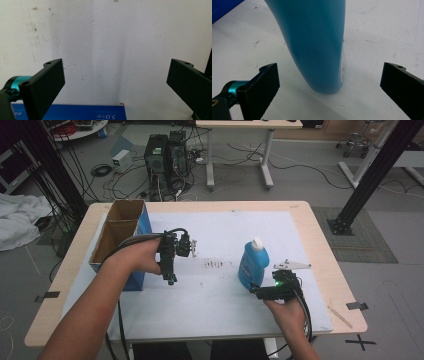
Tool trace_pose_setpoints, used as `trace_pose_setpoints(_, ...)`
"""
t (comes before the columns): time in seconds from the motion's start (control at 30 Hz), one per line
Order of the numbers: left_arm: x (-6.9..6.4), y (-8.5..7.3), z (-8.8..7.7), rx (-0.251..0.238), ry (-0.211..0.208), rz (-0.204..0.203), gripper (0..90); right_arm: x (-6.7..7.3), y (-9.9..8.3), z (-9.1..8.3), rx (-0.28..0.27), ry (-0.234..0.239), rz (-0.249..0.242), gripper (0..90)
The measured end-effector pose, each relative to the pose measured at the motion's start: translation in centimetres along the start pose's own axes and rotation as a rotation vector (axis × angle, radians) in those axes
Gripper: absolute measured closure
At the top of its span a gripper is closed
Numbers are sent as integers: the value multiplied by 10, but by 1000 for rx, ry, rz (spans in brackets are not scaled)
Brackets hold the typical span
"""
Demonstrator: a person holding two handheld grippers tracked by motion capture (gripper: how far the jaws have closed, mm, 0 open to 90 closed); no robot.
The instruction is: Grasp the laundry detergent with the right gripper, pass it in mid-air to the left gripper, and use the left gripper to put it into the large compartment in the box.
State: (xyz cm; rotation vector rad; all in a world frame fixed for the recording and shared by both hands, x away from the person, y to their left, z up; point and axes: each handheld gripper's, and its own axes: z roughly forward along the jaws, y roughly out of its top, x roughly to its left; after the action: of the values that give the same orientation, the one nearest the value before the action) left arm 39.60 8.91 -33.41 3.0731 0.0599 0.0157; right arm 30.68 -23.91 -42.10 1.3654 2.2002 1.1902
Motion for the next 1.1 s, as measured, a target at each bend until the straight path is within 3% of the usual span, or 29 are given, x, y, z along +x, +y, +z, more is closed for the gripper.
trace_pose_setpoints(0.47, -2, -4, -1, -3, 2, 0, 16, 6, 3, 20, -43, -14, -16, 14)
trace_pose_setpoints(1.1, -6, -3, -2, -15, 4, 8, 16, 11, 6, 30, -126, -11, -15, 15)
